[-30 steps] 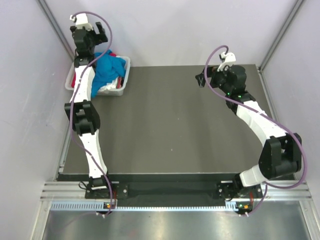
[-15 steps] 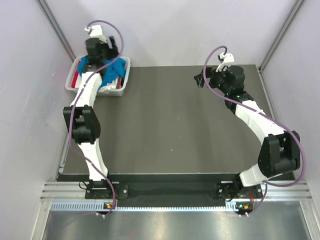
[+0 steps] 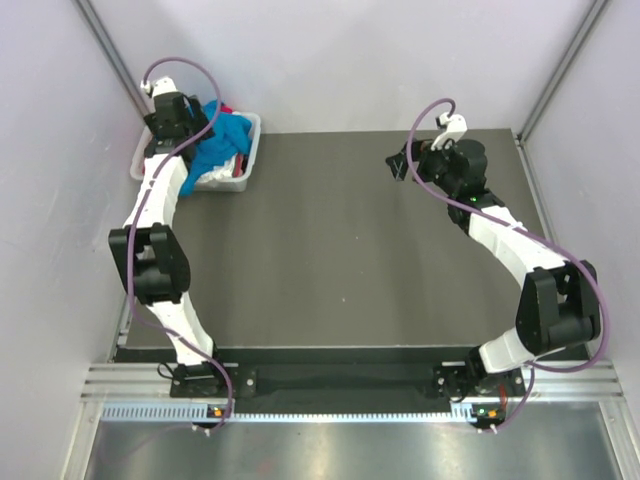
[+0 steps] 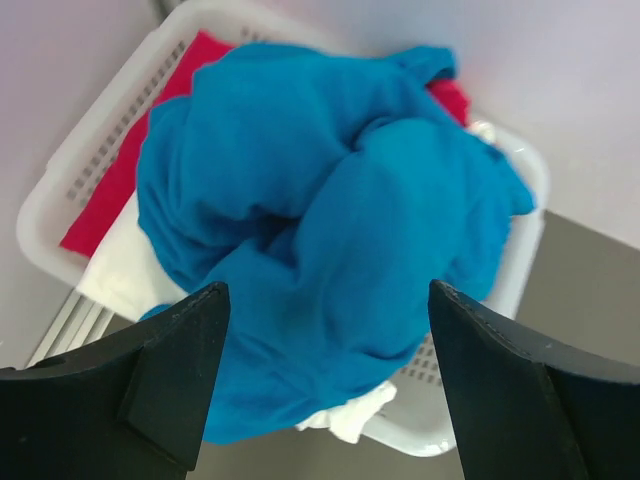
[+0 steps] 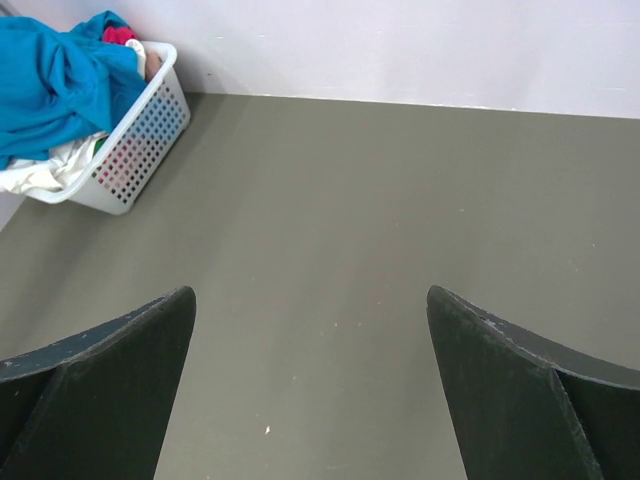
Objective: Fold and stack the t-shirts
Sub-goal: Grab the tshirt from the pile
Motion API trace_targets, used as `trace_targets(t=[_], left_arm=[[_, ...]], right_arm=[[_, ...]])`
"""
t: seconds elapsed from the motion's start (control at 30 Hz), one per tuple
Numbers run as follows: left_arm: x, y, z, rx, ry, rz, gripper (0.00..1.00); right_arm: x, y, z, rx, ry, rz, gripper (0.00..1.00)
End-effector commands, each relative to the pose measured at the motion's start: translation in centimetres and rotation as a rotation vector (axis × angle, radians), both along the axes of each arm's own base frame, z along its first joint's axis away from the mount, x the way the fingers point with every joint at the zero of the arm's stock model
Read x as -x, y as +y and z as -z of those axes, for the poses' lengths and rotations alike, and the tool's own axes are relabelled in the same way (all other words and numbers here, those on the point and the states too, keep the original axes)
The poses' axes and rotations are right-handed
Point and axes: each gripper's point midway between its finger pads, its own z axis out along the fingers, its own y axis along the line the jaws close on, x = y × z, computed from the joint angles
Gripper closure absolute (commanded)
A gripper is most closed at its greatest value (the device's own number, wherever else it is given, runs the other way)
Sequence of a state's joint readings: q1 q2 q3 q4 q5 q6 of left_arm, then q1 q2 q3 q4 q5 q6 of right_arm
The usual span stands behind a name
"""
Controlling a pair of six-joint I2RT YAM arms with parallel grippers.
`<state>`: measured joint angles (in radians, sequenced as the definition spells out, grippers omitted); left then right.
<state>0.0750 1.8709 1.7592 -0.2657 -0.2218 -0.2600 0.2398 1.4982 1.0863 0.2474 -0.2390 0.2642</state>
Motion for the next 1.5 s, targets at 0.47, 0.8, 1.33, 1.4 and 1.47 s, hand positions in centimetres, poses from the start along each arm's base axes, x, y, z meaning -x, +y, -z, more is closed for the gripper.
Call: trace_targets(t=[0.47, 0.8, 1.33, 1.4, 1.47], left_arm=[[-2.6, 4.3, 2.6, 0.019, -0.032, -0.048, 0.24], [-5.6, 4.3, 3.3, 0.051, -0.103, -0.034, 0.29], [-5.1, 3.6, 0.6, 0.049, -0.155, -0.008, 1.00], [-4.5, 3.3, -1.7, 0.044, -0.197, -0.001, 1.00], [-4.1, 2.8, -3.2, 0.041, -0.223, 0.008, 1.00]], right_arm=[[0.2, 1.2, -2.4, -0.040, -0.064, -0.035, 0.01], [0.0, 2.3, -3.8, -0.098, -0.086, -0.059, 0.00], [1.2, 1.6, -3.2, -0.072, -0.087, -0.041, 0.00], [1.2, 1.5, -3.3, -0.080, -0.091, -0.039, 0.00], [1.2, 1.6, -3.3, -0.089, -0.088, -0.041, 0.00]])
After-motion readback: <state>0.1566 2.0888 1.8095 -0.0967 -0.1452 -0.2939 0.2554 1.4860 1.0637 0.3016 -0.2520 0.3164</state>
